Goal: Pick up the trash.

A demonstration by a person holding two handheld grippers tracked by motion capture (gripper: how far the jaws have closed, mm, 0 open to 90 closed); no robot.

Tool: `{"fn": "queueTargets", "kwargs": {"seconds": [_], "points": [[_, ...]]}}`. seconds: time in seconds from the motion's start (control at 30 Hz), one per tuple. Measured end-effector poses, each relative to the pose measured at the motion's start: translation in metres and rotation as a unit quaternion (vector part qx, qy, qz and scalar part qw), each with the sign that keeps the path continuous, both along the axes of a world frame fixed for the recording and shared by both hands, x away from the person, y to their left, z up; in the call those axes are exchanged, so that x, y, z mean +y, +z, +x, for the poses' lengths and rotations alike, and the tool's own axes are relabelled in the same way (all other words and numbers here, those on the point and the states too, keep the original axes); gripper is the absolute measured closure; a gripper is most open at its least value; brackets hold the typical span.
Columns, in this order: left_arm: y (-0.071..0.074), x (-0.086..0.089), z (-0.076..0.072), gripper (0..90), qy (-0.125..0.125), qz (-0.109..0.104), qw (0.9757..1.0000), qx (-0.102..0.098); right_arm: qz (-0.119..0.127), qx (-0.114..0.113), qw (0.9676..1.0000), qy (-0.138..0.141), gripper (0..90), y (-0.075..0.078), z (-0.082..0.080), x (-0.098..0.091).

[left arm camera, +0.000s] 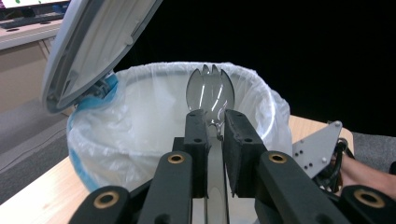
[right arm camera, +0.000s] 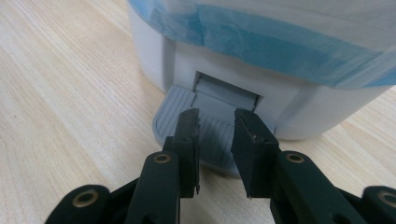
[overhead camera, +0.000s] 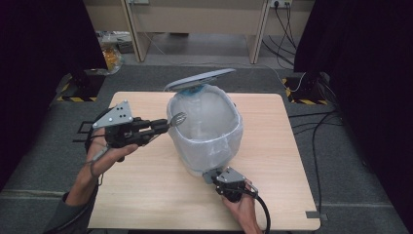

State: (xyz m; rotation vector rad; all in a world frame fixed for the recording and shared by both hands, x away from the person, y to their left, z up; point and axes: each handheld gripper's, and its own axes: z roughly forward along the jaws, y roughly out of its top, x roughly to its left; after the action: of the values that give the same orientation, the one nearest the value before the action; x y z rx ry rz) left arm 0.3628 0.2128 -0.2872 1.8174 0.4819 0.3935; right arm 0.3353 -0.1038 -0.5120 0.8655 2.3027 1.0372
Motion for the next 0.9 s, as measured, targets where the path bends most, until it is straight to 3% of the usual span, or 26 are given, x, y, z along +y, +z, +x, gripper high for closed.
{"fn": "queueTargets", "kwargs": {"seconds": [0.57, 0.9], "points": [[0.002, -0.025, 0.021, 79.5, -0.004, -0.026, 0.9996, 0.005, 0.002, 0.000, 1.0000, 0.001, 70.9, 0.000, 0.000, 0.000], [0.008, -0.043, 0.031, 79.5, -0.007, -0.029, 0.9995, 0.004, 0.003, 0.001, 1.0000, 0.002, 71.0, 0.000, 0.000, 0.000]]}}
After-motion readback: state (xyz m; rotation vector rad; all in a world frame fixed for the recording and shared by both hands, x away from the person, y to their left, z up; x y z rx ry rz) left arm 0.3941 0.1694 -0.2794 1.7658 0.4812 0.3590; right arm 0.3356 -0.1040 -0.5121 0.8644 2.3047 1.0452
